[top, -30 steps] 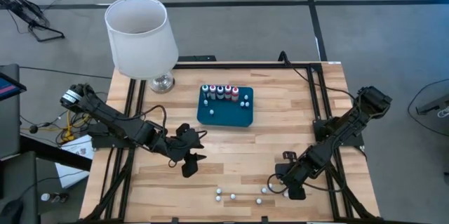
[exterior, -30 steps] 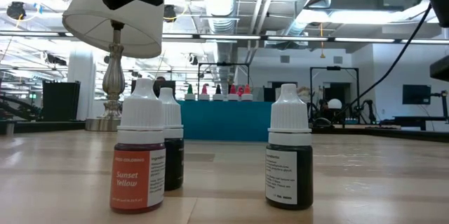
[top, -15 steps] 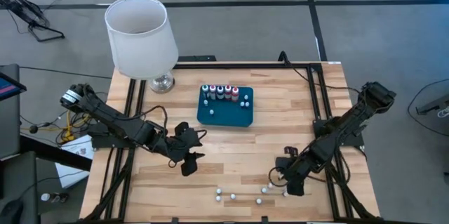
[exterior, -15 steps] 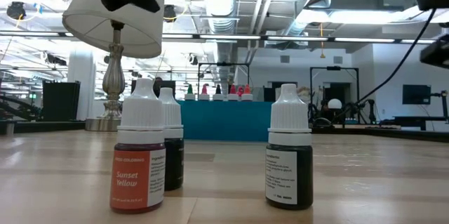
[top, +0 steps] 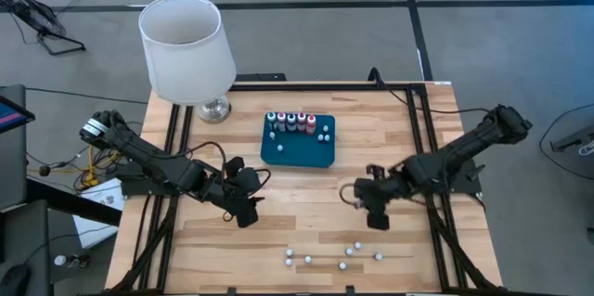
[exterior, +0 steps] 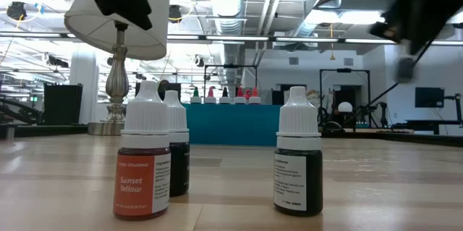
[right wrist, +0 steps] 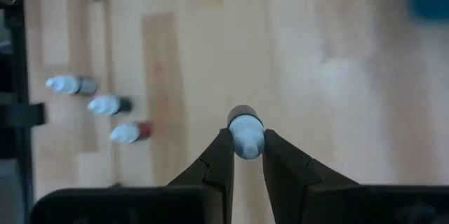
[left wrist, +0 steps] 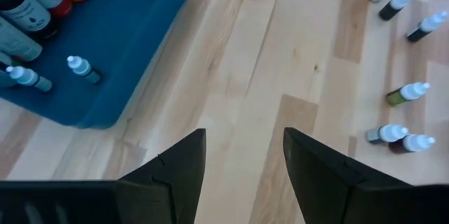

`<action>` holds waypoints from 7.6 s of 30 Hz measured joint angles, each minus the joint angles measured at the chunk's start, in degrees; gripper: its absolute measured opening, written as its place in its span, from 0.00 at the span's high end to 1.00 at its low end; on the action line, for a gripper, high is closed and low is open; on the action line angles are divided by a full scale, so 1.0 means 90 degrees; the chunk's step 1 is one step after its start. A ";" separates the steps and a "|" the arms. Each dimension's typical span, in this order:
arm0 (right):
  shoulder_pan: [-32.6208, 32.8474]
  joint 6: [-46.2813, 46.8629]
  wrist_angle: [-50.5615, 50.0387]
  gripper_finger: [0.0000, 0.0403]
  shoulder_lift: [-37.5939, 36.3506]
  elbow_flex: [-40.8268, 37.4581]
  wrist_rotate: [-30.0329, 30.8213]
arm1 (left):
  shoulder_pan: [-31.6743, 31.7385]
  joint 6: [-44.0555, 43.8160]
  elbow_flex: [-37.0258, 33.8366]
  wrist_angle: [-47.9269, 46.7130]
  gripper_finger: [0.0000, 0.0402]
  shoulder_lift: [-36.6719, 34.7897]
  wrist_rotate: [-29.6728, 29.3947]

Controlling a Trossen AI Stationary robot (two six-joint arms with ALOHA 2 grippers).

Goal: Pick & Place food coloring
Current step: Put the small black food coloring bottle into the bin

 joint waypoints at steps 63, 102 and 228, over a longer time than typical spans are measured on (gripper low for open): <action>-0.4654 -0.5358 -0.0971 0.87 0.3566 0.3225 -0.0670 | -0.0300 -0.1190 0.0000 -0.0293 0.55 0.0000 -0.1159; -0.4694 -0.5696 -0.0182 0.87 0.4031 0.2734 -0.0759 | -0.0393 -0.1527 -0.0005 -0.0430 0.55 0.0002 -0.1366; 0.3199 0.1709 0.2322 0.79 0.1452 -0.0542 0.0511 | 0.0055 0.0322 -0.0005 0.2517 0.55 0.0002 0.0165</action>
